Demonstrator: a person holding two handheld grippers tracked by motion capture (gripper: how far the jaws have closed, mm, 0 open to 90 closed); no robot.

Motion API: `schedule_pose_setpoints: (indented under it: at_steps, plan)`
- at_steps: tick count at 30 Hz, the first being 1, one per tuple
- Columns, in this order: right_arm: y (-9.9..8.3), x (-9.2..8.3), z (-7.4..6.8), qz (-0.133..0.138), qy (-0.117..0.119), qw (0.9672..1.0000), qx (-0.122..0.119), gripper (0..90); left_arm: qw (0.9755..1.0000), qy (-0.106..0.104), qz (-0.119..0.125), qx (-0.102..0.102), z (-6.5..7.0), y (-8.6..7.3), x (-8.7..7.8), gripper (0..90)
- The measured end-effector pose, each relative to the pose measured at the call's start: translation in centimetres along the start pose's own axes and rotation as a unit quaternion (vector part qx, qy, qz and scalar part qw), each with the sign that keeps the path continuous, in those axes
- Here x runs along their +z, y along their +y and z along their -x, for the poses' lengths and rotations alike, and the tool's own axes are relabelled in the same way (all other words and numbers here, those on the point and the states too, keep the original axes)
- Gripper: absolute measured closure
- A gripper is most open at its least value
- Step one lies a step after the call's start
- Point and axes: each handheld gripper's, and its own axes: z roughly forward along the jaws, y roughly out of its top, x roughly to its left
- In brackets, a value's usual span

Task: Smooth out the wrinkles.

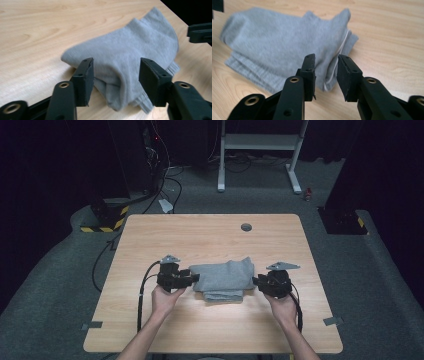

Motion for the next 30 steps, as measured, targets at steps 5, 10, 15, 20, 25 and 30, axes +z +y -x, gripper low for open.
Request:
schedule_pose_setpoints:
  at_steps: [5,10,15,20,25,30]
  plan:
    - [2.0,1.0,0.0,-0.002,-0.009,1.0000,0.005,57.1,0.9995,0.015,-0.017,-0.023,-0.5,1.2,1.6,40.3]
    - [4.0,3.0,0.1,-0.013,-0.016,0.9995,0.021,52.5,0.9980,0.033,-0.033,-0.043,-1.0,1.9,3.3,39.4]
    - [5.0,4.7,0.5,-0.026,-0.023,0.9988,0.034,55.3,0.9969,0.029,-0.035,-0.063,-1.4,2.3,4.4,45.4]
    - [5.0,5.3,0.6,-0.040,-0.017,0.9986,0.032,74.5,0.9967,0.025,-0.049,-0.061,-1.6,2.0,5.1,65.5]
    - [4.8,4.6,0.8,-0.031,-0.009,0.9993,0.019,88.3,0.9977,0.015,-0.051,-0.042,-1.3,2.1,4.9,86.1]
    - [4.5,4.0,0.9,-0.021,-0.005,0.9997,0.010,88.9,0.9985,0.004,-0.046,-0.028,-1.3,2.1,4.2,89.6]
